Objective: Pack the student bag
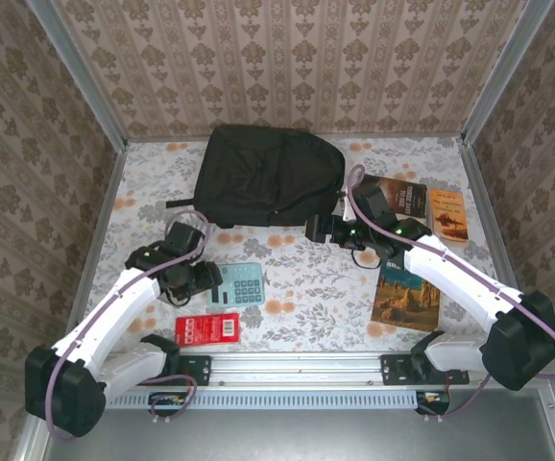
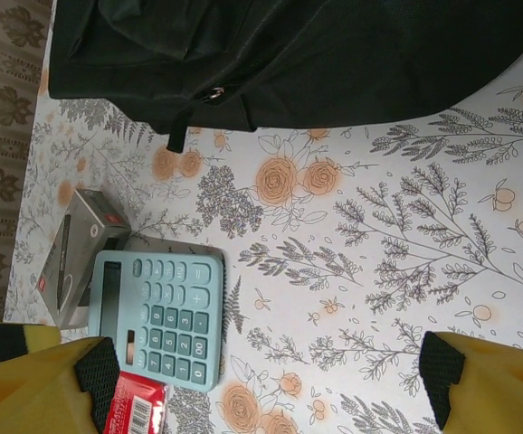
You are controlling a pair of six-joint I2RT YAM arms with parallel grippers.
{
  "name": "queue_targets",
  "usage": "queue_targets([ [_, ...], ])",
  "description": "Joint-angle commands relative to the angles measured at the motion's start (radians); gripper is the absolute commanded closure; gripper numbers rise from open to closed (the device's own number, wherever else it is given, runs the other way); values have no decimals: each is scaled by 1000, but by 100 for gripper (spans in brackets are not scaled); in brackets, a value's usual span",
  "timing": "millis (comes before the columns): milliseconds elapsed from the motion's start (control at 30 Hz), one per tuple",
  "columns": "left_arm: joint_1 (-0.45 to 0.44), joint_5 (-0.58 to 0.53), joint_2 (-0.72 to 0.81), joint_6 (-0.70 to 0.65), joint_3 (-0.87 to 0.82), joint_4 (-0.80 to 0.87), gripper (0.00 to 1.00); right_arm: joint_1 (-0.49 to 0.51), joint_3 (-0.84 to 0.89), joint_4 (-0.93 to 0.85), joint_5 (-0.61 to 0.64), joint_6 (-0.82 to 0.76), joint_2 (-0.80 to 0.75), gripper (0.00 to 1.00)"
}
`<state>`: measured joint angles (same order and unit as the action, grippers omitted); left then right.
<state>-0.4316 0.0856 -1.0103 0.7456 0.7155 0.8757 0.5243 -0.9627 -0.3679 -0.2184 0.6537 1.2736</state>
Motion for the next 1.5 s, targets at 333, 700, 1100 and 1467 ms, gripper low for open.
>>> queue_targets([
  [333, 49, 147, -13, 83, -204, -360, 45, 23, -10, 14, -27, 31, 51, 11],
  [700, 99, 195, -53, 39, -277, -445, 53, 45, -48, 8, -18, 29, 93, 11],
  [1100, 98, 213, 10, 7, -249, -409, 79, 54, -41, 12, -8, 35, 103, 11],
  [1467, 88, 236, 91, 13, -157, -335, 90, 56, -51, 12, -4, 44, 99, 12],
])
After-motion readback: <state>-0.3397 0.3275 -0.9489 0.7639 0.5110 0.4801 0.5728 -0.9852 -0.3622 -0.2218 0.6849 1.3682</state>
